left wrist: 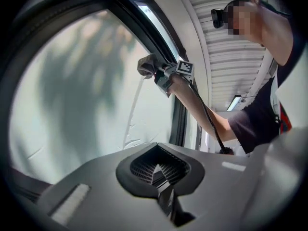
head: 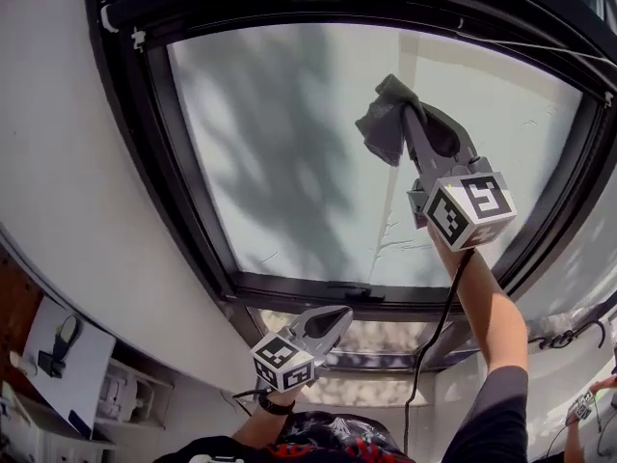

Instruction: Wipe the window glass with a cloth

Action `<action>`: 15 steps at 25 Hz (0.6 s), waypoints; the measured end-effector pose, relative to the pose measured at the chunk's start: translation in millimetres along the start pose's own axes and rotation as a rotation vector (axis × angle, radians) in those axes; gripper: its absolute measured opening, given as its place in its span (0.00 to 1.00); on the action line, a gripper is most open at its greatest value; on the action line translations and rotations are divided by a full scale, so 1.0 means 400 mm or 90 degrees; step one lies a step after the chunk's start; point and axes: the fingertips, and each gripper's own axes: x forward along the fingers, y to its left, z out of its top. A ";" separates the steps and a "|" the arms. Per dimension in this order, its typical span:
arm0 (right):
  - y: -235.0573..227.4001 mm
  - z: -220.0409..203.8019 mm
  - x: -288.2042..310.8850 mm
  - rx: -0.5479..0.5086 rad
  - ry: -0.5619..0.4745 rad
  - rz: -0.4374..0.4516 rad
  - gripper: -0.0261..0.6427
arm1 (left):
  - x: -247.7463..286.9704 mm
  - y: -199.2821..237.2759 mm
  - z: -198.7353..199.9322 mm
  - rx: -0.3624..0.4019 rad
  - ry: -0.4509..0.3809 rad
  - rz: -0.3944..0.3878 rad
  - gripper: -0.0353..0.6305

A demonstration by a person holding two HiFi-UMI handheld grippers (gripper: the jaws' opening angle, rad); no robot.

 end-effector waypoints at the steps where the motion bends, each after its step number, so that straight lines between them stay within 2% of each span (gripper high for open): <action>1: 0.073 -0.015 0.048 0.009 -0.004 0.035 0.07 | -0.036 0.026 0.006 0.002 -0.006 0.028 0.06; 4: 0.297 -0.077 0.194 0.052 -0.004 0.140 0.07 | -0.164 0.104 0.027 0.007 -0.033 0.123 0.06; 9: 0.587 -0.183 0.362 0.122 0.028 0.237 0.07 | -0.368 0.200 0.053 -0.002 -0.069 0.241 0.06; 12: 0.690 -0.224 0.433 0.144 0.044 0.259 0.07 | -0.450 0.228 0.054 0.000 -0.077 0.293 0.06; 15: 0.705 -0.253 0.475 0.147 0.060 0.251 0.07 | -0.480 0.236 0.055 0.000 -0.082 0.309 0.06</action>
